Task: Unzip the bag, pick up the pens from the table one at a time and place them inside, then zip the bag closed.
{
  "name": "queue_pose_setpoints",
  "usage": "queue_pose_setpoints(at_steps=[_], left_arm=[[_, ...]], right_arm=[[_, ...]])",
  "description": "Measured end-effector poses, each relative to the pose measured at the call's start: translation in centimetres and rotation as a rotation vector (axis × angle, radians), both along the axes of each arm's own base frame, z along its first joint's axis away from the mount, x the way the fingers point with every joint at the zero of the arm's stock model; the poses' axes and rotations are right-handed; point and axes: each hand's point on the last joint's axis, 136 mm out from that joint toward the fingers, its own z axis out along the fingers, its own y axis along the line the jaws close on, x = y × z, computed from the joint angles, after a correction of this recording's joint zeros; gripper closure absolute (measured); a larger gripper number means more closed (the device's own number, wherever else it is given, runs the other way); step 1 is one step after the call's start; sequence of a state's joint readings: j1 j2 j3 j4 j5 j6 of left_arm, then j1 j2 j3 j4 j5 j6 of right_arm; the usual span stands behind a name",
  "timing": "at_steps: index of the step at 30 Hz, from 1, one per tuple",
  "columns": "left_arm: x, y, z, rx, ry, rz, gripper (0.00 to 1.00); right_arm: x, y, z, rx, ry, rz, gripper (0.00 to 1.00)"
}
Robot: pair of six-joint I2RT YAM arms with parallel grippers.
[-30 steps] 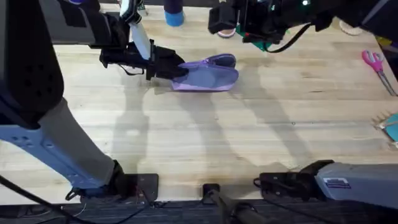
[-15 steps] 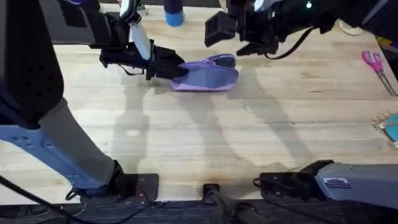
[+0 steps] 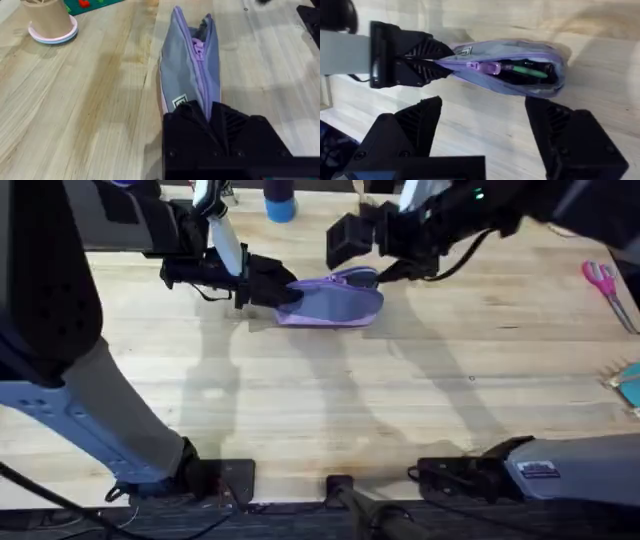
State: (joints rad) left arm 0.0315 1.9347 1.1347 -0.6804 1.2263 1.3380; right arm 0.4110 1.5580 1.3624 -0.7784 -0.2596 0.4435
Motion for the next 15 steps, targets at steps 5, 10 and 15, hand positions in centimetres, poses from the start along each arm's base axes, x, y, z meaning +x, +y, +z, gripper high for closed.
queue_pose_setpoints(at_steps=[5, 10, 15], left_arm=[[0.0, 0.0, 0.0, 0.000, 0.000, 0.000, 0.958], [0.0, 0.0, 0.0, 0.000, 0.000, 0.001, 0.958], [0.0, 0.1, 0.0, 0.000, 0.000, 0.003, 0.958]], right_arm=[[0.3, 0.5, -2.6, -0.013, 0.071, 0.009, 0.006], [1.5, 0.9, -4.2, -0.015, 0.077, 0.008, 0.005], [2.6, 2.1, -5.5, 0.028, 0.079, 0.029, 0.005]])
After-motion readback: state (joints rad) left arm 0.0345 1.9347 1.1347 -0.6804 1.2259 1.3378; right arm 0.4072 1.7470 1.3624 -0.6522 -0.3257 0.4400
